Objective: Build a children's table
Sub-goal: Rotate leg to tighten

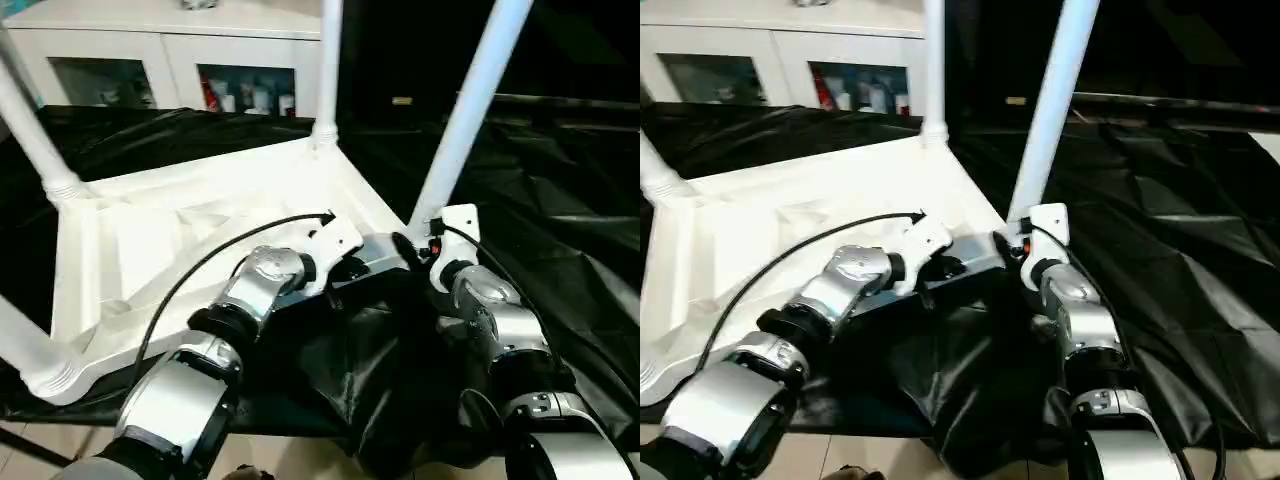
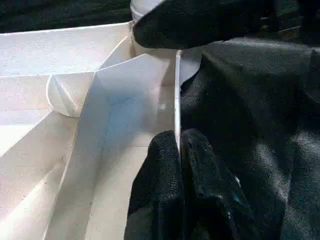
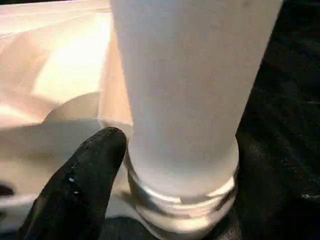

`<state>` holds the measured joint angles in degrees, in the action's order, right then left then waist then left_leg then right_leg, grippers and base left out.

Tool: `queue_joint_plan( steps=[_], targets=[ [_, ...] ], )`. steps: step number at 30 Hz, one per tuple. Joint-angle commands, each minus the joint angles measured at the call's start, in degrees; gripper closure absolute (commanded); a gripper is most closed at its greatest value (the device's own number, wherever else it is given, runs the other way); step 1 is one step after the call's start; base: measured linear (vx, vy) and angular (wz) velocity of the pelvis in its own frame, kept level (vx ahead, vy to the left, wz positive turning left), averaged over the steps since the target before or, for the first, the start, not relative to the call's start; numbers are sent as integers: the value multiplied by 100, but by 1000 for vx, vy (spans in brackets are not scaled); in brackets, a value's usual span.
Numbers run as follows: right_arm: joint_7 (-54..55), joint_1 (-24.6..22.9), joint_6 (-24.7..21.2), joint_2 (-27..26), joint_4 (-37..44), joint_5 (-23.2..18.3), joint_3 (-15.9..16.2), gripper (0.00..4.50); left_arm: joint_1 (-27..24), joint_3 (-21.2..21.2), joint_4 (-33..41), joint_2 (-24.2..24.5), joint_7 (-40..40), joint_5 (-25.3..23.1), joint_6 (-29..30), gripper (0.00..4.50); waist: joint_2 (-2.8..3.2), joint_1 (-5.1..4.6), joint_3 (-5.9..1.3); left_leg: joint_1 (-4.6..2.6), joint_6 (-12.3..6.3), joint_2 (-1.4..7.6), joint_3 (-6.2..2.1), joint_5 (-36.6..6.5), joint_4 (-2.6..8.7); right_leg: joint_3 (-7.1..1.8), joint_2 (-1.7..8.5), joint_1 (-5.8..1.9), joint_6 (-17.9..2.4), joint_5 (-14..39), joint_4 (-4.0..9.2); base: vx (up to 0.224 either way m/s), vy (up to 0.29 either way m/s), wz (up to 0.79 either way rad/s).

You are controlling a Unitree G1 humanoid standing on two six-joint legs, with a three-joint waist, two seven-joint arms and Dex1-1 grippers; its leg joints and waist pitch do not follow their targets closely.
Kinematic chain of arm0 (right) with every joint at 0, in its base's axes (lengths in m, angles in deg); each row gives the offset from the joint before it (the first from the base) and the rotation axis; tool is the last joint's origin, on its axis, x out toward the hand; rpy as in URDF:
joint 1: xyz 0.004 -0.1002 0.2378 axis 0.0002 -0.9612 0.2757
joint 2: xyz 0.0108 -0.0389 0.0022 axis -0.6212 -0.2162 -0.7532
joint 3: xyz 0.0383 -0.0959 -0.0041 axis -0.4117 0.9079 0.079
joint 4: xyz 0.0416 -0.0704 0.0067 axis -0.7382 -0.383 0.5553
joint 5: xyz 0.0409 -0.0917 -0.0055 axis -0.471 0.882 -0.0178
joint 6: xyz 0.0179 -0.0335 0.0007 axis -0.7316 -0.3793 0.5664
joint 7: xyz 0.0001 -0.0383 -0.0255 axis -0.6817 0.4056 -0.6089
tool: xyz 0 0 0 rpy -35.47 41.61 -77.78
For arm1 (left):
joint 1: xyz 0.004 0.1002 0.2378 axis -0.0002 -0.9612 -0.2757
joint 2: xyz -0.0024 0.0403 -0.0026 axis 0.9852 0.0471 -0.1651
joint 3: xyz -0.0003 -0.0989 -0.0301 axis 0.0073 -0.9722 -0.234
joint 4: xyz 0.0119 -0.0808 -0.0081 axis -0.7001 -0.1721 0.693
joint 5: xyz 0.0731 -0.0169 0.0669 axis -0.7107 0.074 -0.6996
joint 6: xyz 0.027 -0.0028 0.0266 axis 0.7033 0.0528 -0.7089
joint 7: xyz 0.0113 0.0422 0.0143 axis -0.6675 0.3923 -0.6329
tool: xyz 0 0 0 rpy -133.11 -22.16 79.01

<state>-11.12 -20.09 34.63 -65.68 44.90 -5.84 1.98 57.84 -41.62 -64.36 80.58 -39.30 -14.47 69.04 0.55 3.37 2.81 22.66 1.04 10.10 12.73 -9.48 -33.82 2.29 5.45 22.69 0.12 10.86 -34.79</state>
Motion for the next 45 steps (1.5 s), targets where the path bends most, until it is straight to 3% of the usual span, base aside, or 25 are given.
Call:
queue_joint_plan(
  steps=[1, 5, 6, 7, 9, 12, 14, 22, 27, 33, 38, 39, 43, 45],
  targets=[
    [-970, -61, -13, -201, 210, -155, 713, 67, 33, -4, 193, -82, -117, 129, -298, 450, -63, 6, -347, -173, -96, 311, -240, -1830, 445, -185, 357, -165, -1091, 1533, 530, 0, 0, 0],
    [-1850, -208, 159, 300, 505, -156, 928, 67, -190, 76, 461, 232, -869, 190, -414, 450, -60, 12, -359, -146, -225, 335, -232, -1567, 432, -181, 348, -199, -1216, 1175, 473, 0, 0, 0],
    [-2416, -291, 142, 612, 674, -196, 995, 67, -343, 92, 681, 459, -1335, 284, -449, 450, -99, 7, -359, -139, -277, 342, -223, -1497, 426, -175, 338, -206, -1290, 1020, 453, 0, 0, 0],
    [-2939, -356, 106, 912, 826, -238, 1058, 67, -485, 112, 893, 692, -1781, 374, -488, 450, -89, 23, -367, -135, -309, 347, -223, -1437, 417, -170, 341, -224, -1324, 943, 432, 0, 0, 0],
    [-3058, -370, 92, 982, 862, -247, 1078, 67, -517, 121, 941, 749, -1885, 393, -506, 450, -56, 49, -374, -133, -441, 366, -196, -1261, 389, -172, 324, -212, -1430, 633, 393, 0, 0, 0],
    [-3697, -463, -17, 1354, 1061, -263, 1213, 67, -704, 185, 1213, 1070, -2445, 504, -597, 450, -64, 76, -381, -135, -502, 375, -176, -1109, 368, -164, 324, -199, -1584, 420, 349, 0, 0, 0],
    [-3916, -497, 6, 1550, 1142, -281, 1229, 67, -917, 229, 1583, 1358, -2913, 629, -522, 450, -66, 101, -372, -161, -447, 395, -177, -1228, 379, -168, 339, -172, -1587, 609, 351, 0, 0, 0],
    [-4245, -485, -58, 1634, 1176, -404, 1221, 79, -1192, 205, 2140, 1577, -3216, 747, -295, 450, -79, 151, -346, -193, -155, 397, -166, -1490, 419, -197, 330, -129, -1452, 1037, 380, 0, 0, 0],
    [-4290, -512, -97, 1623, 1214, -425, 1261, 121, -1192, 215, 2166, 1558, -3181, 755, -270, 450, -85, 160, -360, -183, -190, 382, -164, -1321, 400, -195, 329, -144, -1455, 822, 357, 0, 0, 0],
    [-3917, -672, -118, 1428, 1186, -388, 1209, 171, -1119, 190, 2086, 1372, -2580, 592, -164, 450, -102, 156, -357, -177, -224, 379, -162, -1284, 391, -199, 337, -143, -1434, 893, 374, 0, 0, 0],
    [-2164, -611, -106, 785, 576, -48, 934, 178, -765, 173, 1449, 884, -1344, 215, -61, 450, -107, 100, -333, -218, 73, 348, -205, -1703, 424, -206, 358, -102, -1207, 1705, 476, 0, 0, 0],
    [-1486, -523, -207, 486, 401, -68, 752, 178, -614, 168, 1236, 662, -895, 132, -3, 450, -71, 88, -330, -223, 121, 347, -216, -1768, 438, -208, 351, -95, -1146, 1788, 482, 0, 0, 0],
    [-239, -307, -270, -84, 36, -64, 489, 180, -291, 120, 821, 172, -18, 47, 176, 450, -84, 27, -330, -244, 214, 333, -220, -1971, 452, -211, 345, -60, -1069, 1909, 523, 0, 0, 0],
    [238, -103, -194, -516, -256, 40, 550, 180, 12, 44, 441, -259, 575, 44, 242, 450, -27, -8, -331, -269, 300, 317, -231, -2080, 453, -210, 335, -38, -1060, 1947, 535, 0, 0, 0]
  ],
)
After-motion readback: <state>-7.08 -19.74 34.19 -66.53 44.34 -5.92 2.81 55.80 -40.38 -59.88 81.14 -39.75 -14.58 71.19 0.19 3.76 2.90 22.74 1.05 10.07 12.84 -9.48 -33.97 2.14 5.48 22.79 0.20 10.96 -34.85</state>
